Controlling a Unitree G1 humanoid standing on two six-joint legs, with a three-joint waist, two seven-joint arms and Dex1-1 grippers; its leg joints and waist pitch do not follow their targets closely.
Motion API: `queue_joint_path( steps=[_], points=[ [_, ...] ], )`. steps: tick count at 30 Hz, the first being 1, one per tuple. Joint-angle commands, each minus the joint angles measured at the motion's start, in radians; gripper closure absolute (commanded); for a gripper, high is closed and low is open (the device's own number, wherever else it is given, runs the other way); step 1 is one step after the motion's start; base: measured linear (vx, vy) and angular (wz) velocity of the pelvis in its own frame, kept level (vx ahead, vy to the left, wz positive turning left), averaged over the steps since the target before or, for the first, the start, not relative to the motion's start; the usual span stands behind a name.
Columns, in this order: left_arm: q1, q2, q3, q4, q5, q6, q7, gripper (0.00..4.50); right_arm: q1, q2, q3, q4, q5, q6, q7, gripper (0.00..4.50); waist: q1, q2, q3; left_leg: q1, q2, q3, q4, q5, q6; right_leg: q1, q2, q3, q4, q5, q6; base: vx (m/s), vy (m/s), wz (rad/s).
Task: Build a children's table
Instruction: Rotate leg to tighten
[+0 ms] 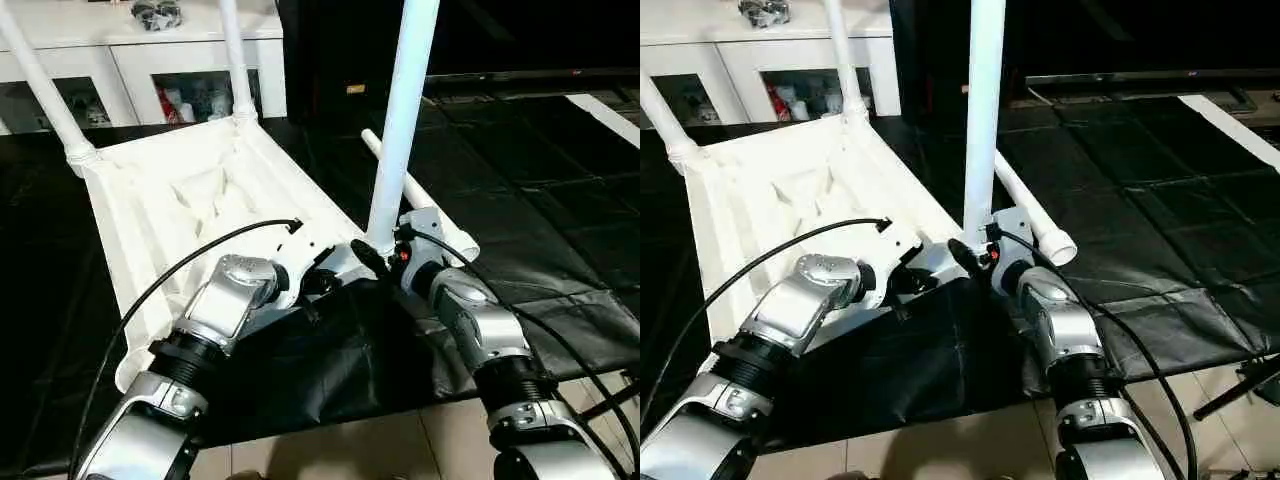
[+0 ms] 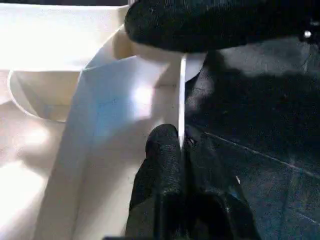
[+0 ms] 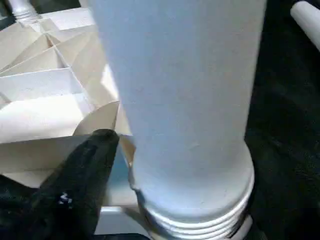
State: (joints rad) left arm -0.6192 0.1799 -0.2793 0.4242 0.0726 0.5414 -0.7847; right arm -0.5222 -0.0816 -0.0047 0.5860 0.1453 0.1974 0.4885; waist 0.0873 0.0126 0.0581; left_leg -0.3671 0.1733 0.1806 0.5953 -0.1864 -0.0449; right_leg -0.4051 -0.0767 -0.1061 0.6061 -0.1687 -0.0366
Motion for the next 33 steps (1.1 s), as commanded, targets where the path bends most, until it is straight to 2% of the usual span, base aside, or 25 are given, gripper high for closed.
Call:
queue_joint_path(
  steps=[1,2,6,8,11,12,13,15,18,19,20,22,26,30,33],
  points=[
    [-0.02,-0.009,-0.004,-0.066,-0.014,-0.042,-0.006,4.5,0.026,0.024,0.073,-0.005,-0.007,0.007,0.058,0.16,0.008,0.005,-0.07,0.009,0.06,-0.029,-0.071,-0.21,0.031,0.059,-0.092,0.063,-0.087,-0.272,-0.176,0.0,0.0,0.0],
    [-0.018,0.02,-0.015,-0.05,-0.002,-0.1,-0.036,4.5,0.049,-0.008,0.069,-0.026,-0.002,-0.019,0.095,0.1,0.01,0.003,-0.07,0.008,0.059,-0.029,-0.071,-0.207,0.034,0.06,-0.092,0.063,-0.088,-0.275,-0.169,0.0,0.0,0.0],
    [-0.013,0.055,-0.012,-0.033,-0.015,-0.118,-0.091,4.5,0.098,-0.077,0.069,-0.078,0.002,-0.06,0.201,0.05,0.015,0.003,-0.072,0.005,0.061,-0.027,-0.069,-0.181,0.052,0.062,-0.091,0.065,-0.082,-0.223,-0.173,0.0,0.0,0.0],
    [-0.01,0.085,-0.022,-0.021,-0.015,-0.141,-0.139,4.5,0.118,-0.123,0.059,-0.1,0.004,-0.093,0.245,0.05,0.018,0.006,-0.071,0.007,0.061,-0.027,-0.069,-0.195,0.053,0.06,-0.093,0.064,-0.085,-0.244,-0.174,0.0,0.0,0.0],
    [-0.003,0.111,-0.03,-0.014,-0.027,-0.167,-0.197,4.5,0.129,-0.167,0.045,-0.12,0.017,-0.117,0.296,0.05,0.023,0.003,-0.07,0.007,0.061,-0.028,-0.07,-0.203,0.052,0.061,-0.093,0.063,-0.088,-0.278,-0.163,0.0,0.0,0.0],
    [0.0,0.125,-0.036,-0.011,-0.034,-0.184,-0.23,4.5,0.135,-0.192,0.044,-0.135,0.024,-0.126,0.331,0.05,0.025,0.009,-0.069,0.008,0.061,-0.028,-0.07,-0.205,0.053,0.06,-0.092,0.063,-0.089,-0.283,-0.162,0.0,0.0,0.0],
    [0.003,0.138,-0.043,-0.01,-0.043,-0.202,-0.261,4.5,0.141,-0.217,0.049,-0.149,0.032,-0.134,0.369,0.05,0.026,0.006,-0.07,0.009,0.062,-0.027,-0.069,-0.203,0.052,0.059,-0.092,0.064,-0.088,-0.275,-0.163,0.0,0.0,0.0],
    [0.009,0.16,-0.054,-0.015,-0.064,-0.234,-0.331,4.5,0.158,-0.268,0.07,-0.183,0.042,-0.144,0.455,0.05,0.032,0.006,-0.071,0.012,0.063,-0.026,-0.069,-0.205,0.058,0.058,-0.09,0.064,-0.087,-0.265,-0.166,0.0,0.0,0.0],
    [0.011,0.17,-0.059,-0.018,-0.074,-0.255,-0.368,4.5,0.167,-0.293,0.082,-0.205,0.051,-0.146,0.507,0.05,0.044,0.007,-0.071,0.012,0.067,-0.025,-0.067,-0.193,0.069,0.057,-0.09,0.064,-0.083,-0.235,-0.181,0.0,0.0,0.0],
    [0.007,0.199,-0.083,-0.014,-0.083,-0.287,-0.449,4.5,0.173,-0.342,0.101,-0.238,0.073,-0.13,0.611,0.05,0.048,0.01,-0.072,0.013,0.068,-0.027,-0.068,-0.196,0.069,0.057,-0.09,0.062,-0.082,-0.237,-0.185,0.0,0.0,0.0],
    [0.0,0.214,-0.097,-0.004,-0.078,-0.308,-0.485,4.5,0.168,-0.363,0.112,-0.243,0.078,-0.128,0.655,0.05,0.054,0.007,-0.072,0.013,0.069,-0.024,-0.067,-0.199,0.074,0.058,-0.088,0.062,-0.083,-0.237,-0.184,0.0,0.0,0.0],
    [-0.011,0.23,-0.115,0.016,-0.069,-0.338,-0.524,4.5,0.154,-0.381,0.125,-0.236,0.078,-0.13,0.7,0.05,0.062,0.009,-0.072,0.016,0.07,-0.023,-0.067,-0.198,0.072,0.053,-0.09,0.064,-0.082,-0.241,-0.188,0.0,0.0,0.0],
    [-0.02,0.251,-0.142,0.029,-0.057,-0.388,-0.589,4.5,0.131,-0.392,0.149,-0.21,0.059,-0.148,0.748,0.05,0.074,0.009,-0.071,0.019,0.073,-0.025,-0.07,-0.221,0.054,0.053,-0.094,0.063,-0.085,-0.281,-0.185,0.0,0.0,0.0],
    [-0.023,0.259,-0.162,0.029,-0.048,-0.412,-0.629,4.5,0.106,-0.391,0.174,-0.175,0.04,-0.169,0.781,0.05,0.077,0.011,-0.072,0.021,0.075,-0.025,-0.069,-0.22,0.042,0.051,-0.095,0.065,-0.081,-0.264,-0.191,0.0,0.0,0.0],
    [-0.028,0.258,-0.177,0.035,-0.043,-0.434,-0.644,4.5,0.092,-0.391,0.199,-0.158,0.037,-0.18,0.825,0.21,0.078,0.008,-0.073,0.014,0.074,-0.026,-0.069,-0.205,0.048,0.057,-0.095,0.064,-0.076,-0.241,-0.197,0.0,0.0,0.0]
  ],
)
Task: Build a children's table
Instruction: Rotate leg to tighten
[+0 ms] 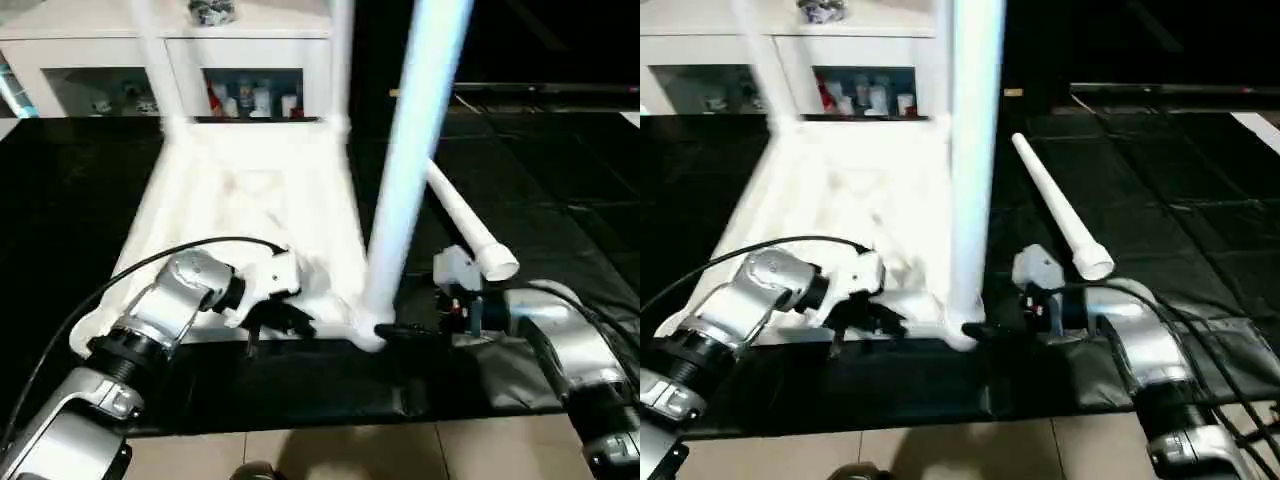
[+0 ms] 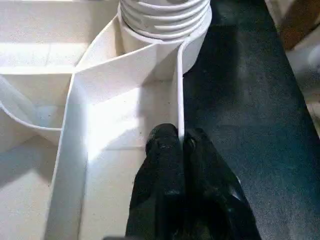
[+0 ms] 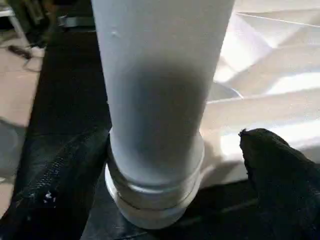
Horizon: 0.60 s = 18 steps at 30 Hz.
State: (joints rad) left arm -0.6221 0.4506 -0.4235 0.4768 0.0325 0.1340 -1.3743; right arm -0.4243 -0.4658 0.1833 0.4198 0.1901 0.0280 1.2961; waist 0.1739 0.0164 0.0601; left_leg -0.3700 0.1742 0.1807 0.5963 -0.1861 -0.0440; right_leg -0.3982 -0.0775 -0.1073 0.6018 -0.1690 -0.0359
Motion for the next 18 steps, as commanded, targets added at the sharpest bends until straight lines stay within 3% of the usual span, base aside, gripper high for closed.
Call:
queue_joint_path(
  steps=[1,14,18],
  points=[
    [-0.027,-0.015,-0.035,-0.015,-0.005,-0.031,-0.059,4.5,-0.006,-0.007,0.018,0.005,-0.005,-0.008,0.03,0.21,-0.008,0.005,-0.076,0.016,0.073,-0.027,-0.069,-0.201,0.049,0.051,-0.096,0.065,-0.072,-0.242,-0.196,0.0,0.0,0.0],
    [-0.035,-0.018,-0.05,0.003,-0.011,-0.077,-0.11,4.5,-0.029,-0.005,0.043,0.033,0.01,-0.007,0.107,1.45,-0.008,0.003,-0.077,0.015,0.073,-0.026,-0.067,-0.192,0.054,0.052,-0.095,0.064,-0.072,-0.248,-0.195,0.0,0.0,0.0],
    [-0.038,-0.019,-0.049,0.008,-0.011,-0.077,-0.114,4.5,-0.028,-0.004,0.04,0.035,0.015,-0.01,0.105,1.65,-0.008,0.003,-0.079,0.015,0.073,-0.027,-0.066,-0.181,0.056,0.052,-0.094,0.064,-0.069,-0.229,-0.2,0.0,0.0,0.0]
  ],
)
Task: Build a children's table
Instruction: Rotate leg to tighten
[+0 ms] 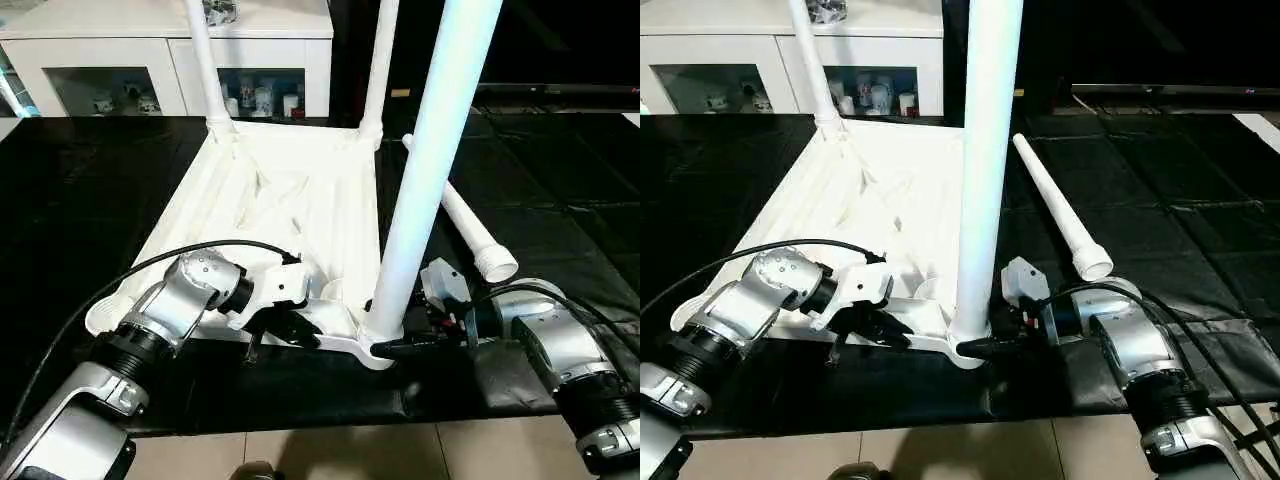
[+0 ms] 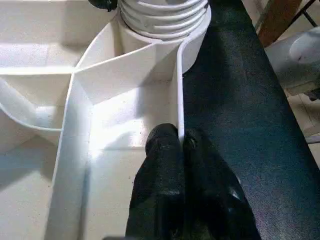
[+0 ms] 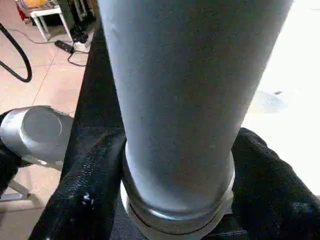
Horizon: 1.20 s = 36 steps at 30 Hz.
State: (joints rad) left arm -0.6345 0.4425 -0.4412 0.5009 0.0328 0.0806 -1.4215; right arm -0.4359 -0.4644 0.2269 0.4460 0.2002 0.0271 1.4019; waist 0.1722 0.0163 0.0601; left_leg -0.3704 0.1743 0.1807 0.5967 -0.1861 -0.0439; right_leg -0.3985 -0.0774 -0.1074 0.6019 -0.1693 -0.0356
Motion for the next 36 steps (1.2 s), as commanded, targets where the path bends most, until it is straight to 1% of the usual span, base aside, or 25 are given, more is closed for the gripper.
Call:
queue_joint_path(
  steps=[1,6,9,10,11,13,14,16,17,18,19,20,21,22,23,24,25,27,29,30,31,32,33,35,36],
  points=[
    [-0.027,-0.012,-0.03,-0.012,-0.01,-0.028,-0.065,4.5,-0.016,-0.005,-0.004,0.008,0.004,-0.008,0.004,1.71,-0.006,0.004,-0.079,0.016,0.073,-0.026,-0.067,-0.18,0.056,0.052,-0.094,0.064,-0.069,-0.224,-0.202,0.0,0.0,0.0],
    [-0.032,-0.019,-0.015,0.009,-0.005,-0.019,-0.038,4.5,-0.004,-0.001,-0.005,-0.002,0.015,0.004,0.013,1.77,-0.006,0.003,-0.078,0.016,0.072,-0.026,-0.066,-0.182,0.056,0.053,-0.095,0.064,-0.07,-0.232,-0.201,0.0,0.0,0.0],
    [-0.036,-0.032,0.003,0.017,-0.007,0.007,0.005,4.5,0.006,0.018,-0.026,-0.013,0.037,0.023,-0.014,1.78,-0.004,0.003,-0.077,0.015,0.072,-0.026,-0.066,-0.186,0.054,0.052,-0.095,0.063,-0.071,-0.242,-0.201,0.0,0.0,0.0],
    [-0.038,-0.044,0.017,0.021,-0.009,0.024,0.038,4.5,0.009,0.034,-0.042,-0.018,0.052,0.046,-0.042,1.78,-0.005,0.002,-0.078,0.015,0.072,-0.026,-0.066,-0.187,0.053,0.053,-0.096,0.064,-0.071,-0.245,-0.2,0.0,0.0,0.0],
    [-0.045,-0.064,0.04,0.03,-0.004,0.055,0.108,4.5,0.005,0.056,-0.058,-0.01,0.054,0.106,-0.107,1.78,-0.006,0.002,-0.077,0.016,0.072,-0.026,-0.067,-0.189,0.05,0.052,-0.095,0.064,-0.072,-0.254,-0.199,0.0,0.0,0.0],
    [-0.058,-0.093,0.069,0.044,0.003,0.102,0.201,4.5,0.007,0.084,-0.07,-0.004,0.046,0.123,-0.176,1.78,-0.01,0.002,-0.075,0.016,0.07,-0.027,-0.067,-0.197,0.037,0.051,-0.096,0.063,-0.075,-0.281,-0.189,0.0,0.0,0.0],
    [-0.079,-0.131,0.111,0.059,-0.003,0.184,0.302,4.5,0.003,0.12,-0.073,0.008,0.016,0.168,-0.282,1.78,-0.014,-0.003,-0.072,0.015,0.067,-0.029,-0.068,-0.21,0.027,0.052,-0.096,0.062,-0.079,-0.325,-0.179,0.0,0.0,0.0],
    [-0.086,-0.145,0.125,0.062,-0.007,0.214,0.333,4.5,0.0,0.139,-0.075,0.017,-0.002,0.165,-0.332,1.78,-0.017,-0.002,-0.072,0.017,0.065,-0.03,-0.068,-0.213,0.017,0.051,-0.1,0.061,-0.084,-0.363,-0.165,0.0,0.0,0.0],
    [-0.096,-0.179,0.159,0.055,-0.021,0.275,0.398,4.5,-0.009,0.194,-0.092,0.03,-0.004,0.213,-0.433,1.78,-0.034,-0.005,-0.072,0.002,0.061,-0.034,-0.071,-0.195,0.011,0.065,-0.1,0.059,-0.08,-0.367,-0.148,0.0,0.0,0.0],
    [-0.098,-0.188,0.168,0.052,-0.025,0.292,0.415,4.5,-0.013,0.211,-0.097,0.035,-0.005,0.228,-0.464,1.78,-0.04,-0.006,-0.071,-0.001,0.062,-0.035,-0.073,-0.191,0.01,0.063,-0.098,0.058,-0.08,-0.365,-0.146,0.0,0.0,0.0],
    [-0.102,-0.209,0.184,0.043,-0.032,0.32,0.45,4.5,-0.025,0.247,-0.109,0.054,-0.009,0.238,-0.532,1.78,-0.05,-0.008,-0.072,-0.002,0.057,-0.036,-0.071,-0.187,0.008,0.063,-0.098,0.055,-0.082,-0.373,-0.138,0.0,0.0,0.0],
    [-0.107,-0.257,0.213,0.022,-0.039,0.37,0.525,4.5,-0.057,0.322,-0.127,0.109,-0.037,0.244,-0.68,1.79,-0.057,-0.006,-0.074,0.003,0.053,-0.034,-0.067,-0.184,0.01,0.06,-0.1,0.056,-0.088,-0.383,-0.138,0.0,0.0,0.0],
    [-0.109,-0.274,0.222,0.016,-0.04,0.385,0.553,4.5,-0.074,0.35,-0.136,0.138,-0.053,0.248,-0.75,1.79,-0.064,-0.009,-0.075,0.002,0.053,-0.031,-0.065,-0.175,0.009,0.058,-0.099,0.058,-0.085,-0.372,-0.145,0.0,0.0,0.0],
    [-0.109,-0.274,0.222,0.016,-0.04,0.385,0.553,4.5,-0.074,0.35,-0.136,0.138,-0.053,0.248,-0.75,1.8,-0.073,-0.007,-0.075,-0.001,0.05,-0.033,-0.065,-0.16,0.01,0.059,-0.097,0.055,-0.085,-0.356,-0.153,0.0,0.0,0.0],
    [-0.109,-0.306,0.232,0.001,-0.032,0.406,0.607,4.5,-0.11,0.393,-0.152,0.197,-0.076,0.255,-0.871,1.8,-0.076,-0.004,-0.075,-0.002,0.049,-0.032,-0.064,-0.151,0.02,0.06,-0.094,0.054,-0.087,-0.346,-0.146,0.0,0.0,0.0],
    [-0.108,-0.319,0.235,-0.006,-0.03,0.413,0.626,4.5,-0.125,0.407,-0.16,0.222,-0.081,0.254,-0.913,1.8,-0.081,-0.011,-0.074,-0.002,0.049,-0.03,-0.065,-0.149,0.022,0.058,-0.093,0.054,-0.087,-0.343,-0.149,0.0,0.0,0.0],
    [-0.108,-0.33,0.236,-0.014,-0.025,0.42,0.645,4.5,-0.133,0.416,-0.165,0.232,-0.085,0.249,-0.932,1.8,-0.08,-0.005,-0.075,0.002,0.049,-0.031,-0.064,-0.149,0.023,0.057,-0.092,0.053,-0.087,-0.342,-0.153,0.0,0.0,0.0],
    [-0.107,-0.338,0.229,-0.023,-0.017,0.42,0.654,4.5,-0.135,0.425,-0.171,0.23,-0.074,0.242,-0.918,1.8,-0.08,-0.003,-0.076,0.006,0.052,-0.029,-0.063,-0.145,0.039,0.055,-0.091,0.056,-0.086,-0.299,-0.163,0.0,0.0,0.0],
    [-0.102,-0.34,0.217,-0.034,-0.009,0.417,0.648,4.5,-0.131,0.427,-0.177,0.217,-0.068,0.238,-0.906,1.8,-0.075,0.0,-0.079,0.008,0.057,-0.029,-0.064,-0.128,0.057,0.055,-0.088,0.057,-0.076,-0.218,-0.182,0.0,0.0,0.0],
    [-0.097,-0.338,0.208,-0.042,-0.002,0.414,0.641,4.5,-0.127,0.427,-0.178,0.206,-0.068,0.237,-0.896,1.45,-0.074,0.0,-0.079,0.009,0.058,-0.028,-0.064,-0.13,0.061,0.054,-0.088,0.057,-0.074,-0.199,-0.19,0.0,0.0,0.0],
    [-0.093,-0.335,0.206,-0.045,0.0,0.415,0.637,4.5,-0.123,0.426,-0.179,0.201,-0.068,0.241,-0.895,1.45,-0.073,0.0,-0.078,0.009,0.059,-0.028,-0.065,-0.134,0.061,0.055,-0.089,0.058,-0.075,-0.197,-0.193,0.0,0.0,0.0],
    [-0.088,-0.331,0.203,-0.05,0.002,0.42,0.633,4.5,-0.119,0.427,-0.181,0.194,-0.068,0.245,-0.891,1.1,-0.071,-0.005,-0.077,0.008,0.058,-0.028,-0.065,-0.134,0.062,0.057,-0.091,0.058,-0.073,-0.199,-0.194,0.0,0.0,0.0],
    [-0.083,-0.325,0.2,-0.055,0.003,0.422,0.627,4.5,-0.115,0.427,-0.182,0.188,-0.068,0.244,-0.886,1.1,-0.07,0.0,-0.076,0.008,0.058,-0.028,-0.066,-0.141,0.06,0.056,-0.091,0.058,-0.074,-0.208,-0.193,0.0,0.0,0.0],
    [-0.076,-0.318,0.198,-0.066,0.001,0.434,0.634,4.5,-0.116,0.431,-0.191,0.191,-0.07,0.241,-0.898,1.02,-0.073,-0.002,-0.075,0.007,0.058,-0.029,-0.068,-0.157,0.053,0.058,-0.093,0.058,-0.078,-0.238,-0.183,0.0,0.0,0.0],
    [-0.074,-0.311,0.195,-0.066,0.001,0.433,0.632,4.5,-0.114,0.427,-0.19,0.191,-0.076,0.226,-0.897,0.75,-0.073,0.0,-0.074,0.008,0.057,-0.029,-0.068,-0.164,0.049,0.057,-0.092,0.058,-0.08,-0.254,-0.178,0.0,0.0,0.0]
  ],
)
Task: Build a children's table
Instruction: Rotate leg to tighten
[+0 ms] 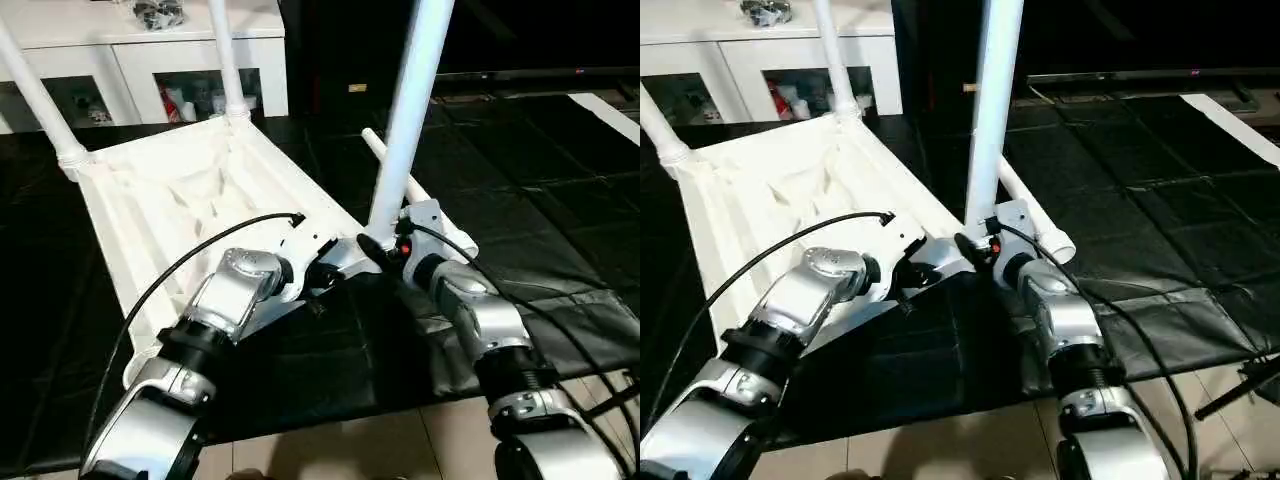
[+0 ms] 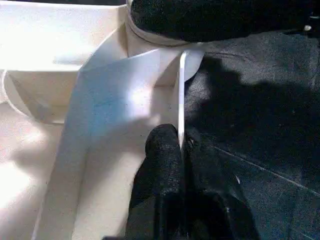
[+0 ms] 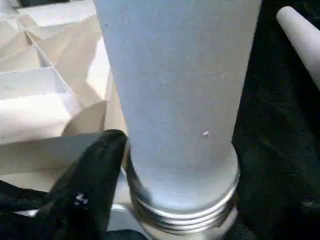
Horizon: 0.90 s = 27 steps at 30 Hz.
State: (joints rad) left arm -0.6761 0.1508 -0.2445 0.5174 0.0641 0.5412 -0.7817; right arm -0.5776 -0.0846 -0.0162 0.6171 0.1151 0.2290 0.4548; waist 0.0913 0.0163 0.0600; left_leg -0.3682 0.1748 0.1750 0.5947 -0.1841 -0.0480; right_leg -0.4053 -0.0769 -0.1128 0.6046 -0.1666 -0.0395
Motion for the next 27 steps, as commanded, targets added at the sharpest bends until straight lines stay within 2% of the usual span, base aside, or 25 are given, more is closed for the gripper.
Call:
queue_joint_path(
  steps=[1,3,7,8,9,10,11,12,15,18,19,21,23,27],
  points=[
    [-0.031,-0.016,-0.004,-0.084,-0.031,-0.026,-0.005,4.5,0.026,0.045,0.056,0.024,0.007,0.013,0.047,0.75,0.008,0.0,-0.074,0.006,0.057,-0.023,-0.066,-0.169,0.051,0.063,-0.094,0.064,-0.084,-0.261,-0.172,0.0,0.0,0.0],
    [-0.03,0.004,-0.014,-0.078,-0.024,-0.041,-0.015,4.5,0.039,0.02,0.065,0.006,0.007,-0.005,0.077,0.63,0.008,-0.002,-0.075,0.007,0.058,-0.024,-0.066,-0.17,0.047,0.063,-0.093,0.064,-0.083,-0.257,-0.172,0.0,0.0,0.0],
    [-0.02,0.044,-0.038,-0.072,-0.01,-0.106,-0.069,4.5,0.072,-0.034,0.072,-0.04,0.022,-0.023,0.168,0.21,0.013,-0.001,-0.075,0.005,0.057,-0.024,-0.065,-0.163,0.061,0.065,-0.094,0.065,-0.082,-0.238,-0.167,0.0,0.0,0.0],
    [-0.004,0.082,-0.059,-0.078,-0.004,-0.138,-0.136,4.5,0.109,-0.104,0.089,-0.094,0.036,-0.055,0.291,0.21,0.017,-0.001,-0.076,0.005,0.058,-0.024,-0.065,-0.16,0.062,0.066,-0.092,0.064,-0.081,-0.231,-0.164,0.0,0.0,0.0],
    [-0.004,0.082,-0.059,-0.078,-0.004,-0.138,-0.136,4.5,0.109,-0.104,0.089,-0.094,0.036,-0.055,0.291,0.04,0.019,-0.003,-0.076,0.005,0.059,-0.023,-0.065,-0.16,0.068,0.067,-0.092,0.065,-0.082,-0.229,-0.16,0.0,0.0,0.0],
    [0.003,0.1,-0.067,-0.083,-0.007,-0.145,-0.172,4.5,0.129,-0.145,0.102,-0.123,0.039,-0.077,0.361,0.04,0.022,-0.002,-0.076,0.007,0.06,-0.022,-0.064,-0.159,0.074,0.064,-0.093,0.066,-0.08,-0.223,-0.166,0.0,0.0,0.0],
    [0.012,0.133,-0.084,-0.081,-0.007,-0.198,-0.234,4.5,0.147,-0.204,0.102,-0.151,0.047,-0.084,0.445,0.04,0.029,0.002,-0.076,0.008,0.06,-0.022,-0.064,-0.163,0.076,0.064,-0.091,0.065,-0.084,-0.23,-0.159,0.0,0.0,0.0],
    [0.014,0.143,-0.089,-0.08,-0.009,-0.206,-0.252,4.5,0.149,-0.219,0.099,-0.157,0.052,-0.084,0.464,0.04,0.031,0.0,-0.076,0.008,0.06,-0.022,-0.063,-0.166,0.078,0.064,-0.09,0.064,-0.082,-0.231,-0.159,0.0,0.0,0.0],
    [0.018,0.172,-0.102,-0.072,-0.012,-0.259,-0.308,4.5,0.157,-0.263,0.091,-0.177,0.071,-0.081,0.529,0.04,0.036,0.004,-0.075,0.009,0.063,-0.023,-0.064,-0.173,0.073,0.061,-0.091,0.063,-0.082,-0.241,-0.169,0.0,0.0,0.0],
    [0.025,0.209,-0.118,-0.069,-0.044,-0.35,-0.413,4.5,0.175,-0.333,0.1,-0.231,0.104,-0.081,0.659,0.04,0.054,0.004,-0.077,0.013,0.067,-0.021,-0.063,-0.176,0.076,0.061,-0.091,0.065,-0.082,-0.248,-0.166,0.0,0.0,0.0],
    [0.026,0.214,-0.122,-0.072,-0.049,-0.356,-0.429,4.5,0.177,-0.341,0.103,-0.236,0.106,-0.089,0.674,0.04,0.061,0.006,-0.077,0.016,0.069,-0.02,-0.062,-0.174,0.077,0.055,-0.09,0.065,-0.079,-0.231,-0.174,0.0,0.0,0.0],
    [0.029,0.229,-0.133,-0.078,-0.058,-0.368,-0.475,4.5,0.179,-0.362,0.114,-0.247,0.104,-0.102,0.711,0.04,0.069,0.008,-0.079,0.013,0.07,-0.022,-0.062,-0.163,0.076,0.057,-0.091,0.064,-0.073,-0.207,-0.184,0.0,0.0,0.0],
    [0.03,0.257,-0.165,-0.066,-0.043,-0.429,-0.548,4.5,0.172,-0.401,0.154,-0.251,0.086,-0.156,0.782,0.04,0.078,0.008,-0.079,0.015,0.07,-0.02,-0.061,-0.173,0.071,0.054,-0.093,0.065,-0.074,-0.204,-0.192,0.0,0.0,0.0],
    [0.03,0.268,-0.19,-0.053,-0.035,-0.485,-0.607,4.5,0.153,-0.407,0.18,-0.224,0.062,-0.208,0.826,0.04,0.084,0.008,-0.078,0.014,0.071,-0.021,-0.062,-0.192,0.064,0.055,-0.095,0.065,-0.076,-0.231,-0.186,0.0,0.0,0.0]
  ],
)
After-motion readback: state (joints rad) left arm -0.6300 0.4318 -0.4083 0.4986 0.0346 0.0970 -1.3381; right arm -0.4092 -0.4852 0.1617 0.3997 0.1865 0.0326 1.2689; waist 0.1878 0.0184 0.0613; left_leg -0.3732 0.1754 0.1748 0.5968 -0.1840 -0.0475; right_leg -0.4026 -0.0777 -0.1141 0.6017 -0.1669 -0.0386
